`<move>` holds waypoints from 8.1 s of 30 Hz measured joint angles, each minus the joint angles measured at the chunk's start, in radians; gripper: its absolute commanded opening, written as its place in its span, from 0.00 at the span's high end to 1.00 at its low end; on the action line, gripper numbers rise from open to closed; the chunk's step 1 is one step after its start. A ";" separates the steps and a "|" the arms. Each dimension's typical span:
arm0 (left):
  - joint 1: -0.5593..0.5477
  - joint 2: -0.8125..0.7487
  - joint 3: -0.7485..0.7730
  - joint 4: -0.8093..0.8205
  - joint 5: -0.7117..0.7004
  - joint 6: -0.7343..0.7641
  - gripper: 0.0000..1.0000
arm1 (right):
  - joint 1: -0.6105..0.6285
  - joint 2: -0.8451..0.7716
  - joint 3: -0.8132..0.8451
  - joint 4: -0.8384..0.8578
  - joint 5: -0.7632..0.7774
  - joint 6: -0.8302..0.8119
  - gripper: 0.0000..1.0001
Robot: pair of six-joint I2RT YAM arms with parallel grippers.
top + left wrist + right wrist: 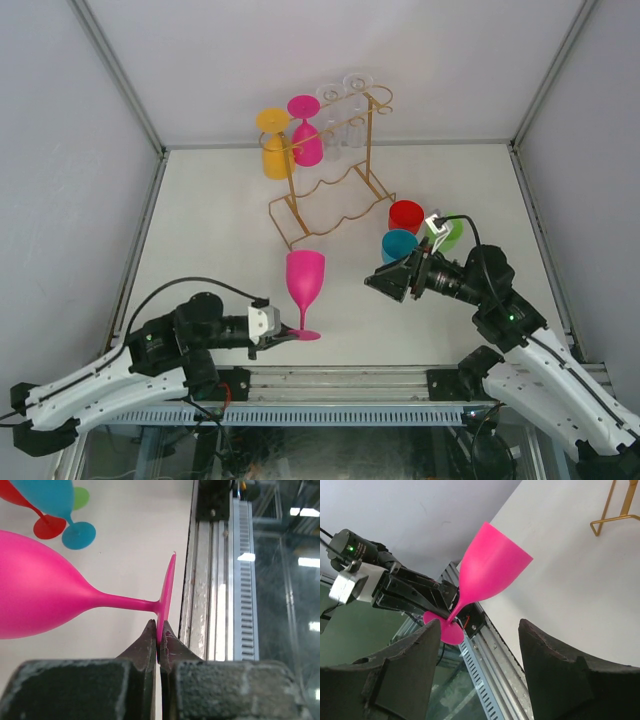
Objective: Take the wine glass off the wine glass rack
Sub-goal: Place the wine glass at the center of the board.
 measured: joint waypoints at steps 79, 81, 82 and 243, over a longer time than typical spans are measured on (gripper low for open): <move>-0.464 0.018 -0.095 -0.061 -0.247 0.359 1.00 | 0.192 0.497 0.156 0.088 -0.341 0.049 0.87; -0.464 0.027 -0.095 -0.061 -0.248 0.360 1.00 | 0.192 0.497 0.156 0.087 -0.336 0.048 0.89; -0.465 0.029 -0.095 -0.060 -0.250 0.360 1.00 | 0.192 0.497 0.156 0.087 -0.335 0.048 0.91; 0.293 0.010 0.053 -0.191 -0.891 -0.522 0.00 | 0.051 0.212 0.078 -0.440 1.035 -0.220 1.00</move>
